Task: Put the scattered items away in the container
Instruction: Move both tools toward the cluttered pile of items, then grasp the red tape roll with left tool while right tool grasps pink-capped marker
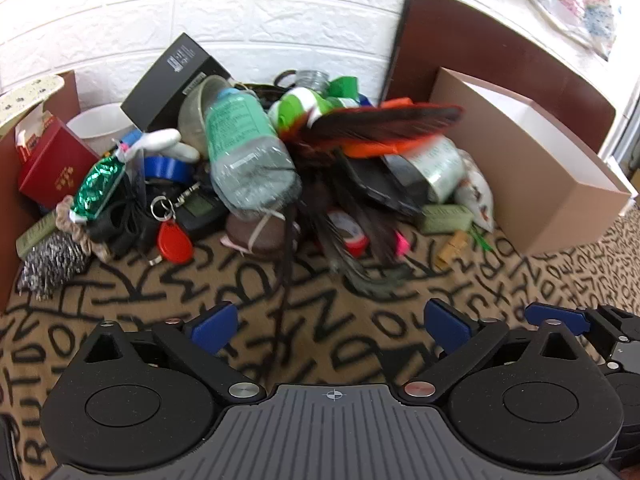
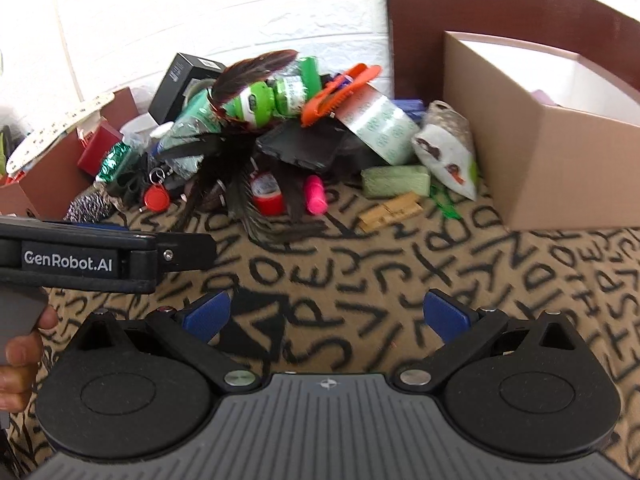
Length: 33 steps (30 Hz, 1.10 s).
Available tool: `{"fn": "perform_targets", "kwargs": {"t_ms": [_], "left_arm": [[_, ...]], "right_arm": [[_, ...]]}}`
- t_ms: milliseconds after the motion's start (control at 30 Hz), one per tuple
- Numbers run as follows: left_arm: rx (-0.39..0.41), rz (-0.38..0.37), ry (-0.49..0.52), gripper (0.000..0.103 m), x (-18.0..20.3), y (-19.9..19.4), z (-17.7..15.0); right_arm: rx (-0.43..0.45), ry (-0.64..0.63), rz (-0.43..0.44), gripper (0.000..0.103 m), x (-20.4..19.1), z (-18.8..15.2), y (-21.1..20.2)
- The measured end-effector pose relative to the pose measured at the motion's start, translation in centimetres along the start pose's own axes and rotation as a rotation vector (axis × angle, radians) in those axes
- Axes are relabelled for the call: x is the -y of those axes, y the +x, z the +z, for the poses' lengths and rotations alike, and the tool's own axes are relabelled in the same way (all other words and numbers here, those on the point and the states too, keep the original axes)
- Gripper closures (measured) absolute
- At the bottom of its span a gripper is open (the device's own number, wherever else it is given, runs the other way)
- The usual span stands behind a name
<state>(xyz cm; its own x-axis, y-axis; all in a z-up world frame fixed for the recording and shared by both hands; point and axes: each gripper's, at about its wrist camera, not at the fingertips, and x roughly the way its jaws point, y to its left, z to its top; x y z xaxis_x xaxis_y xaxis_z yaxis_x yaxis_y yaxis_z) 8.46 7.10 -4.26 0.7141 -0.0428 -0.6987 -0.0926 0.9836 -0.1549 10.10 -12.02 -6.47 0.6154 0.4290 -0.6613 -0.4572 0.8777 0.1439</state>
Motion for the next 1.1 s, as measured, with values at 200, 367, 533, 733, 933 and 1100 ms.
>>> {"fn": "perform_targets", "kwargs": {"t_ms": [200, 367, 533, 733, 933, 1100], "left_arm": [[0.005, 0.03, 0.006, 0.011, -1.6, 2.1, 1.4], [-0.005, 0.026, -0.007, 0.021, -2.7, 4.1, 2.5], [-0.014, 0.04, -0.037, 0.029, -3.7, 6.2, 3.6], [-0.031, 0.053, -0.047, 0.033, -4.3, 8.8, 4.5], [-0.032, 0.082, 0.013, 0.037, -3.1, 8.9, 4.2], [-0.032, 0.063, 0.022, 0.043, -2.3, 6.9, 2.4]], "right_arm": [[0.013, -0.046, 0.014, 0.003, -0.5, 1.3, 3.1], [0.027, -0.055, 0.023, 0.007, -0.4, 2.5, 5.3], [0.033, -0.079, 0.017, 0.012, -0.4, 3.7, 7.6], [0.039, -0.113, 0.061, 0.018, -0.6, 4.8, 10.3], [0.065, -0.167, 0.062, 0.035, -2.1, 4.6, 11.1], [0.045, -0.184, 0.087, 0.04, -1.8, 3.6, 9.1]]}}
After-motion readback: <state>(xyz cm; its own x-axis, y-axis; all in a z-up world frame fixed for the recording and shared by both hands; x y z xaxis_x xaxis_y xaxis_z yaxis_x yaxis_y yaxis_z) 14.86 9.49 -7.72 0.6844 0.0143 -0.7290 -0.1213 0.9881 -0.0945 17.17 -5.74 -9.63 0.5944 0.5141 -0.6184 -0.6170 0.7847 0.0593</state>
